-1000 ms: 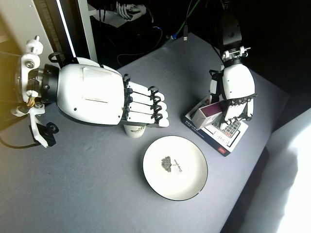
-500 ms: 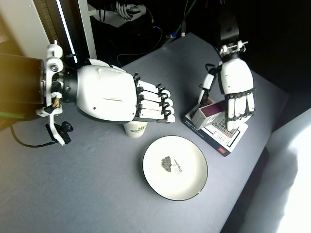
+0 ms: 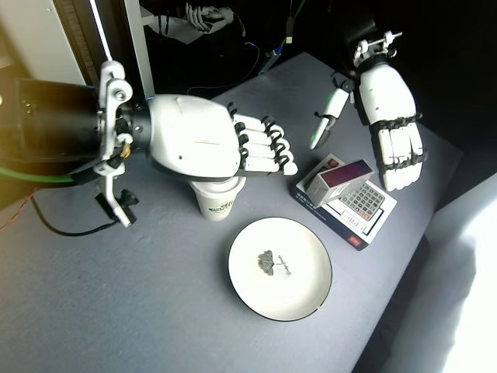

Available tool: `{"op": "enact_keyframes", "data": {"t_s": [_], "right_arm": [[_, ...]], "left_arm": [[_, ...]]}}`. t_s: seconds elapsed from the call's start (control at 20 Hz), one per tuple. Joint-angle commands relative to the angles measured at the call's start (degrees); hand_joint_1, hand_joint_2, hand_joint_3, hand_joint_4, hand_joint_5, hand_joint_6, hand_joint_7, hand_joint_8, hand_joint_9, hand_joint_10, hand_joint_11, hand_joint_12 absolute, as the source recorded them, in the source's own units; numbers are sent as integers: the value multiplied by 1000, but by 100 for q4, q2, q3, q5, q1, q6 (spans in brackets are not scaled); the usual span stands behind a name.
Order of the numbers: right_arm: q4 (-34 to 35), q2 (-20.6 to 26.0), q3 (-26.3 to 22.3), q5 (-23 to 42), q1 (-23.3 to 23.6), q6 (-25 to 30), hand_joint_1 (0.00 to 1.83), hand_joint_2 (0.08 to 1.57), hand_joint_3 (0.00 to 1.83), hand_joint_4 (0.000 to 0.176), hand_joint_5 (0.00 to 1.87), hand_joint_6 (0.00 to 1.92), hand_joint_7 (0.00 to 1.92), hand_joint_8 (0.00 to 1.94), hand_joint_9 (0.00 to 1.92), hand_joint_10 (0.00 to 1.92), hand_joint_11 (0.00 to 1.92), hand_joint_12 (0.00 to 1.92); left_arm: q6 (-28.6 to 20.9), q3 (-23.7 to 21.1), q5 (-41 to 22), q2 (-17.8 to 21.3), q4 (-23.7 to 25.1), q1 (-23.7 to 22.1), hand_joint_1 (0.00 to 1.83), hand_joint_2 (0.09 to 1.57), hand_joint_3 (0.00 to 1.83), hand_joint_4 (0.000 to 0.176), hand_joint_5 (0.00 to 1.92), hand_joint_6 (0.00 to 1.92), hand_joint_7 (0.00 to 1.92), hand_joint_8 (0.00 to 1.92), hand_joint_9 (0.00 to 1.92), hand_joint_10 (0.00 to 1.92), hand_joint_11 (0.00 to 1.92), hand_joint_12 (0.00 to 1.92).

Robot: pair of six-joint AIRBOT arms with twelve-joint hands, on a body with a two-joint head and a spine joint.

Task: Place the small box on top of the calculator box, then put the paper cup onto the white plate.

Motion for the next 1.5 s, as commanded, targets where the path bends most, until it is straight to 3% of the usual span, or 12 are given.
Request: {"op": "enact_keyframes", "data": {"t_s": [0.0, 0.15, 0.25, 0.35, 0.5, 0.65, 0.85, 0.95, 1.1, 1.45], "right_arm": [[142, 42, 21, 199, 65, 183, 921, 865, 0, 0, 0, 0, 0, 0, 0, 0, 0, 0], [-539, -45, 17, 96, 60, 881, 1029, 852, 0, 0, 0, 0, 0, 0, 0, 0, 0, 0], [-768, -64, 19, -42, 65, 1082, 1032, 854, 0, 0, 0, 0, 0, 0, 0, 0, 0, 0], [-1106, -85, 22, -74, 77, 1447, 1083, 882, 8, 0, 0, 0, 0, 0, 0, 0, 0, 0], [-1702, -129, 23, -76, 94, 2118, 1089, 907, 16, 0, 0, 0, 0, 0, 0, 0, 0, 0], [-1719, -138, 27, -78, 93, 2126, 1169, 935, 24, 0, 0, 0, 0, 0, 0, 0, 0, 0], [-1791, -217, 82, -115, 65, 2125, 1183, 954, 23, 0, 0, 0, 0, 0, 0, 0, 0, 0], [-1795, -272, 162, -115, -19, 2124, 1252, 932, 10, 0, 0, 0, 0, 0, 0, 0, 0, 0], [-1795, -391, 333, -69, -160, 2121, 1204, 946, 14, 0, 0, 0, 0, 0, 0, 0, 0, 0], [-1793, -482, 434, 81, -315, 2042, 1211, 909, 0, 0, 0, 0, 0, 0, 0, 0, 0, 0]], "left_arm": [[-272, -103, -667, 184, 302, 19, 353, 978, 3, 0, 127, 1, 184, 0, 188, 4, 0, 461], [-1077, -563, -1159, 730, 1109, 430, 280, 1016, 9, 0, 94, 0, 142, 0, 143, 0, 0, 352], [-2063, -806, -1678, 1107, 2140, 861, 271, 1021, 9, 0, 89, 0, 136, 0, 136, 0, 0, 337], [-2776, -1002, -2074, 1338, 2853, 1310, 333, 1005, 0, 0, 146, 6, 172, 5, 165, 5, 0, 428], [-2810, -1309, -2190, 1576, 3455, 1668, 324, 998, 0, 0, 146, 2, 172, 1, 174, 2, 0, 440], [-2858, -1419, -2271, 1564, 4031, 1744, 305, 1010, 1, 0, 128, 2, 149, 3, 143, 5, 0, 355], [-2864, -1419, -2614, 1516, 4248, 2007, 274, 1010, 0, 0, 156, 6, 186, 6, 180, 8, 0, 411], [-3189, -1434, -2305, 1520, 4835, 1842, 253, 1028, 4, 0, 139, 2, 169, 3, 157, 1, 0, 345], [-4091, -1434, -1737, 1513, 5740, 1641, 297, 1011, 0, 0, 162, 4, 188, 4, 188, 5, 0, 434], [-4327, -1283, -1449, 1491, 5948, 1394, 308, 1007, 0, 0, 194, 0, 208, 0, 198, 0, 0, 432]]}}
